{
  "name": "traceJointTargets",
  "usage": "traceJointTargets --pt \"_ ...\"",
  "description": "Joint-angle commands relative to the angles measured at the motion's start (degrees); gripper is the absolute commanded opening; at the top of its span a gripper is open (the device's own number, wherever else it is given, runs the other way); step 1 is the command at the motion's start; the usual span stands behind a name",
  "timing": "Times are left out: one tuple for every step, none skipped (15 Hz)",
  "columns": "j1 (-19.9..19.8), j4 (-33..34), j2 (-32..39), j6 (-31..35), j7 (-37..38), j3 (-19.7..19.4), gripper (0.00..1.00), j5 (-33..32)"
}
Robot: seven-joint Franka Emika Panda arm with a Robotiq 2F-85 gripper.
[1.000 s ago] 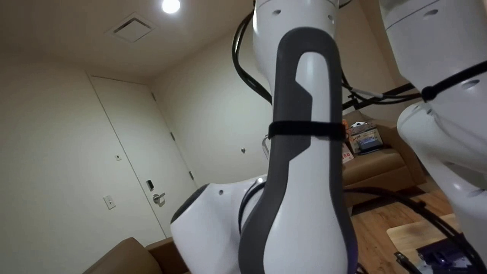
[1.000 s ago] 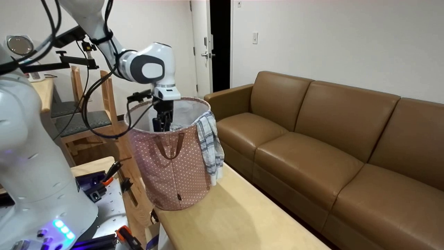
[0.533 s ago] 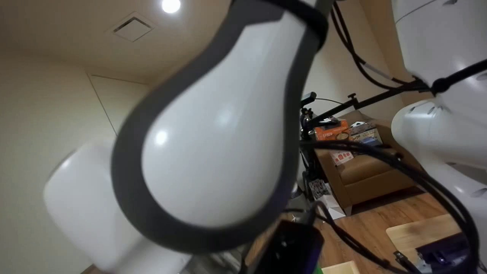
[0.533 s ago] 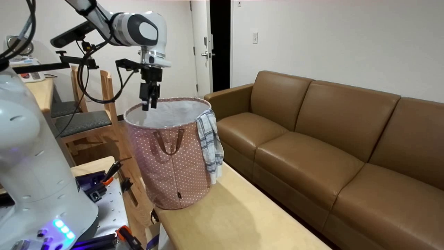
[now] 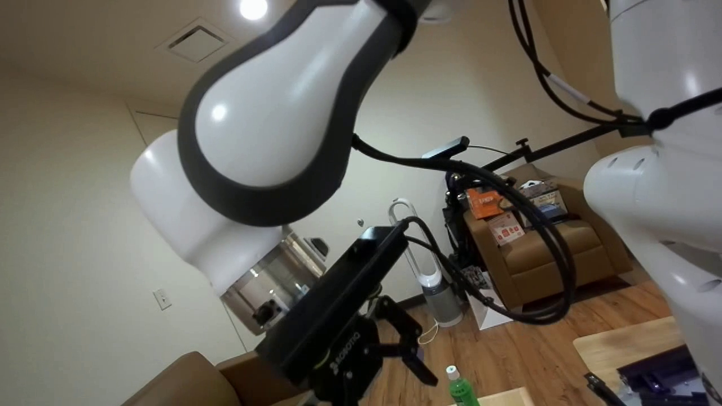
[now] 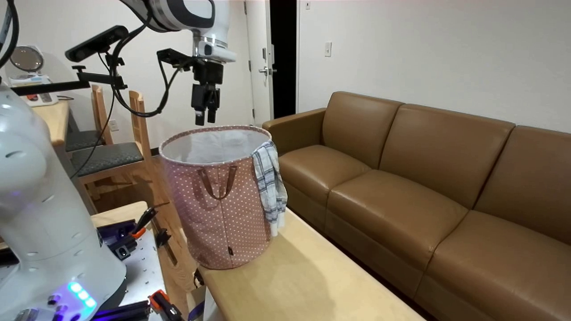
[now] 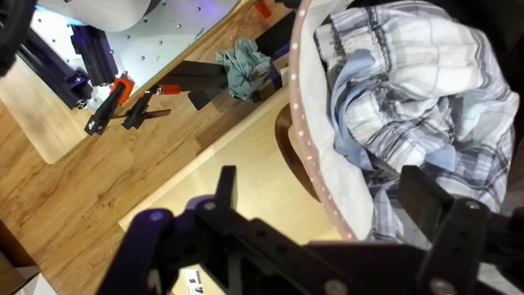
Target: Move the clothes from the table and put them in the laundry bag
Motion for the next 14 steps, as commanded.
traceJointTargets --pt "-2.52 -2.94 -1.93 1.59 -9.08 -2.53 1.00 -3.93" --pt "-3.29 -3.36 -1.81 3.10 -8.76 -3.18 1.00 -3.25" --pt "-4.58 -3.72 -1.72 4.57 -3.31 -3.99 1.00 0.87" --pt "-3.70 -1.80 -0.38 1.96 -5.81 -2.77 1.00 -1.41" --pt "-4.43 -2.25 -0.38 2.97 -5.31 -3.36 1.00 -0.75" --pt "-4.84 -2.47 -0.38 3.35 -5.12 -3.79 1.00 -0.43" --pt "-4.35 -1.75 0.12 1.99 -8.71 -3.23 1.00 -3.61" --pt "-4.27 -1.18 0.60 0.46 -10.08 -2.75 1.00 -5.64" --pt "-4.13 -0.98 0.74 0.09 -11.49 -2.34 1.00 -7.17" --pt "-3.90 -0.98 0.66 -0.39 -13.22 -2.03 1.00 -8.25" --pt "-3.67 -1.03 0.85 -0.49 -15.03 -1.70 1.00 -9.27" --pt "-3.38 -1.06 1.02 -0.29 -16.50 -1.28 1.00 -10.52" --pt "-3.06 -1.15 1.50 0.31 -18.26 -0.96 1.00 -11.37" --pt "-2.82 -1.30 1.84 0.94 -20.27 -0.67 1.00 -12.09"
